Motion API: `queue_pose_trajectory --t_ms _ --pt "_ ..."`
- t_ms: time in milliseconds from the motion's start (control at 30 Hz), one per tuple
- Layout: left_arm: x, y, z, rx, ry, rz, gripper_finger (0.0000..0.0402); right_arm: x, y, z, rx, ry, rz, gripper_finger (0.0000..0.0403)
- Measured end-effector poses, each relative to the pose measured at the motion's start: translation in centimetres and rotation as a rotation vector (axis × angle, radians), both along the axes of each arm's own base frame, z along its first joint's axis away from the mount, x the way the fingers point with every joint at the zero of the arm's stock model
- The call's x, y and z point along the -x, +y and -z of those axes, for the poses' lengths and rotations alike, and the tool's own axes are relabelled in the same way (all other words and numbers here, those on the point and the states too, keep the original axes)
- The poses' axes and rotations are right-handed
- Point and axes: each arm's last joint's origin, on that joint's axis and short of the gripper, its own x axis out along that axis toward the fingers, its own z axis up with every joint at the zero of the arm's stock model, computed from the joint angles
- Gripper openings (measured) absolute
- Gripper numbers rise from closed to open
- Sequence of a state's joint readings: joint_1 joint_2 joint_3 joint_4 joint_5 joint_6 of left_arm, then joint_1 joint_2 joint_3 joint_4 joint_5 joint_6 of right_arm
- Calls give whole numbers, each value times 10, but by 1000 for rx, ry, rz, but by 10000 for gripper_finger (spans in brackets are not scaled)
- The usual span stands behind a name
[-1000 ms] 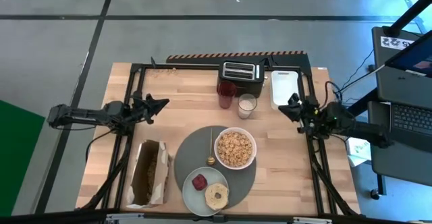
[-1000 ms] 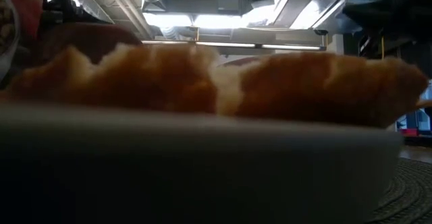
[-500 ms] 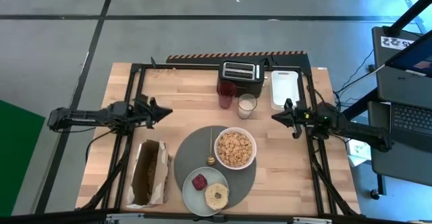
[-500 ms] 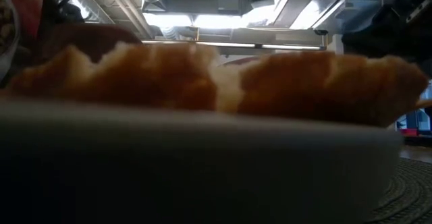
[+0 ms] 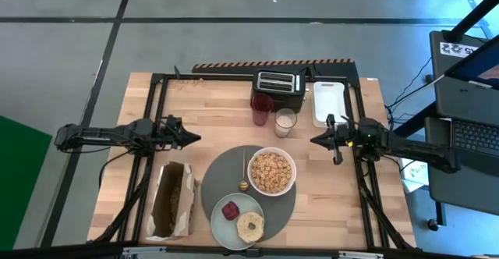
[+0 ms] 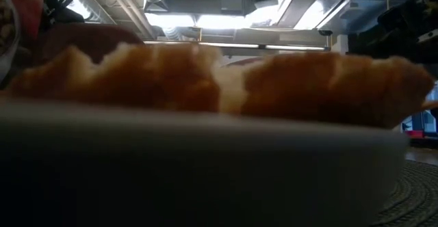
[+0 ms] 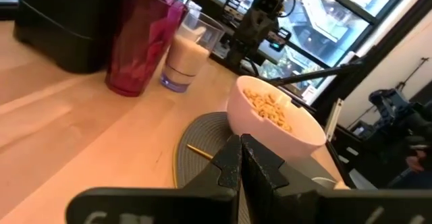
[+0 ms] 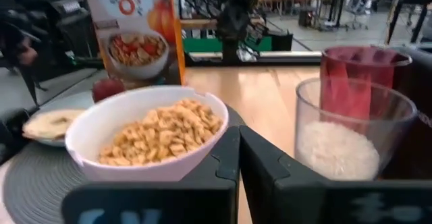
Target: Arrange a breakfast setting
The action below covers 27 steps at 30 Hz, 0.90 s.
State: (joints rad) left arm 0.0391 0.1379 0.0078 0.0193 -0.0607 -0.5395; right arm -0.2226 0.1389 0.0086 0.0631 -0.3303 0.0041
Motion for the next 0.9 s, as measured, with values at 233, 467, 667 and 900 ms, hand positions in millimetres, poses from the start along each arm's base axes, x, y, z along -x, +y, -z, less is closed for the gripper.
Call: queue_pose_trajectory --t_ms 233,467,667,900 --pt "0 -1 0 5 3 45 0 -2 -1 3 4 29 12 18" --pt "0 -1 0 6 3 45 0 -2 -1 3 4 29 12 20" --pt "0 -1 0 6 3 46 0 -2 -1 3 4 30 12 21" --pt "0 -1 0 6 4 46 0 -2 -1 3 4 30 12 21"
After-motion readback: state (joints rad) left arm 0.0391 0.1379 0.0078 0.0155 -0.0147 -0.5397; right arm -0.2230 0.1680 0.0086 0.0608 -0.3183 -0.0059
